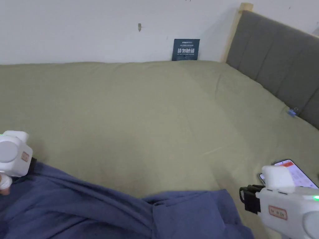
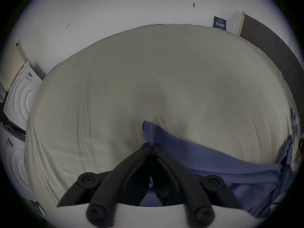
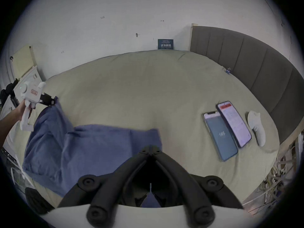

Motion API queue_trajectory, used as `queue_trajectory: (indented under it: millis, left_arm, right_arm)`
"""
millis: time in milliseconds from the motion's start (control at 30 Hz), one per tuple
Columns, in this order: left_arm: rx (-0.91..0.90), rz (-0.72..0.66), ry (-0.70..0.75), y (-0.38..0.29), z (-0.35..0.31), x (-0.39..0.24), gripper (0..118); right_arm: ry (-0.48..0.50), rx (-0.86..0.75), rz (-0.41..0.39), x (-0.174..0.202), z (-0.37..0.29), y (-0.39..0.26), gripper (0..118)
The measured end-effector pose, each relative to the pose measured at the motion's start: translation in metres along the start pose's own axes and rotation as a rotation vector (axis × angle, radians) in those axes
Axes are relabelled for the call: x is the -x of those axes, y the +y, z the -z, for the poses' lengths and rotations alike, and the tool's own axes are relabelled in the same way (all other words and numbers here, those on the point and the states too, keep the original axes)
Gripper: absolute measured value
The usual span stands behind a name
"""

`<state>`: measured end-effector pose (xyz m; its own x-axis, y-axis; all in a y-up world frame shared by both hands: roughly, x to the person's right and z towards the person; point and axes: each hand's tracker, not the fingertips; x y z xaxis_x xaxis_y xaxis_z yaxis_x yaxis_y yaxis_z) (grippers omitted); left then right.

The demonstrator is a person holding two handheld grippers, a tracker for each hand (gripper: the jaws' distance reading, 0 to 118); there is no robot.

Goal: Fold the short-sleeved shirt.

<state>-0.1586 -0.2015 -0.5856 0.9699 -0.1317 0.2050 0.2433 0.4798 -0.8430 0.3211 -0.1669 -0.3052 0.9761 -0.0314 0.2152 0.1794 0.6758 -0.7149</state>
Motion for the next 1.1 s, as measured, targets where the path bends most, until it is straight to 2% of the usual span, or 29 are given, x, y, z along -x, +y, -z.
queue_trajectory:
  millis: [33, 67, 100, 133, 167, 200, 233, 267, 333, 400, 467, 533, 567, 633, 700, 733, 833, 1000, 1100]
  left_arm:
    - [0.002, -0.003, 0.001, -0.001, 0.001, 0.001, 1]
    - [0.001, -0.005, 0.004, -0.001, 0.001, 0.0, 1]
    - [-0.003, -0.006, 0.007, -0.002, 0.001, 0.0, 1]
    - [-0.005, -0.004, 0.007, -0.002, 0.002, 0.0, 1]
    - [-0.008, -0.003, 0.006, -0.003, 0.004, 0.001, 1]
    - [-0.01, -0.005, 0.004, -0.003, 0.004, 0.002, 1]
    - [-0.011, -0.012, 0.001, -0.003, 0.005, 0.003, 1]
    - [-0.011, -0.019, -0.004, -0.003, 0.005, 0.004, 1]
    - [-0.012, -0.028, -0.01, -0.004, 0.005, 0.005, 1]
    - [-0.015, -0.033, -0.014, -0.005, 0.005, 0.005, 1]
    - [-0.024, -0.037, -0.014, -0.007, 0.007, 0.006, 1]
    - [-0.033, -0.04, -0.014, -0.009, 0.007, 0.007, 1]
    - [-0.038, -0.042, -0.015, -0.01, 0.007, 0.007, 1]
    - [-0.054, -0.048, -0.013, -0.013, 0.003, 0.007, 1]
    - [-0.077, -0.061, -0.004, -0.016, -0.008, 0.008, 1]
    - [-0.076, -0.077, 0.002, -0.018, -0.015, 0.009, 1]
    - [-0.161, -0.118, 0.02, -0.029, -0.053, 0.027, 1]
    - [-0.218, -0.207, 0.035, -0.04, -0.14, 0.078, 1]
    - [-0.273, -0.237, 0.05, -0.05, -0.2, 0.105, 1]
  right_arm:
    - [0.002, 0.03, 0.006, -0.004, 0.008, 0.007, 0]
    - [-0.001, 0.082, 0.006, -0.007, 0.017, 0.013, 11]
    - [0.003, 0.1, 0.027, -0.011, 0.025, 0.019, 46]
    - [0.029, 0.137, 0.039, -0.013, 0.032, 0.022, 94]
    - [0.045, 0.184, 0.044, -0.015, 0.043, 0.024, 116]
    - [0.061, 0.176, 0.055, -0.016, 0.046, 0.026, 108]
    - [0.042, 0.169, 0.024, -0.013, 0.051, 0.027, 99]
    - [0.024, 0.186, -0.004, -0.011, 0.057, 0.027, 95]
    - [-0.007, 0.197, -0.024, -0.01, 0.072, 0.028, 94]
    - [0.003, 0.231, -0.006, -0.006, 0.077, 0.026, 83]
    - [0.017, 0.301, 0.001, -0.005, 0.089, 0.022, 66]
    - [-0.017, 0.259, -0.037, 0.002, 0.088, 0.015, 65]
    - [-0.021, 0.273, -0.051, 0.005, 0.087, 0.017, 58]
    - [0.003, 0.243, -0.048, 0.007, 0.079, 0.021, 0]
    - [-0.035, 0.19, -0.041, 0.01, 0.069, 0.025, 0]
    - [0.046, 0.224, -0.007, 0.009, 0.065, 0.028, 0]
    - [0.023, 0.121, -0.07, 0.016, 0.029, 0.038, 0]
    - [0.077, -0.007, -0.056, 0.022, -0.041, 0.064, 0]
    - [0.102, -0.076, -0.075, 0.032, -0.085, 0.082, 0]
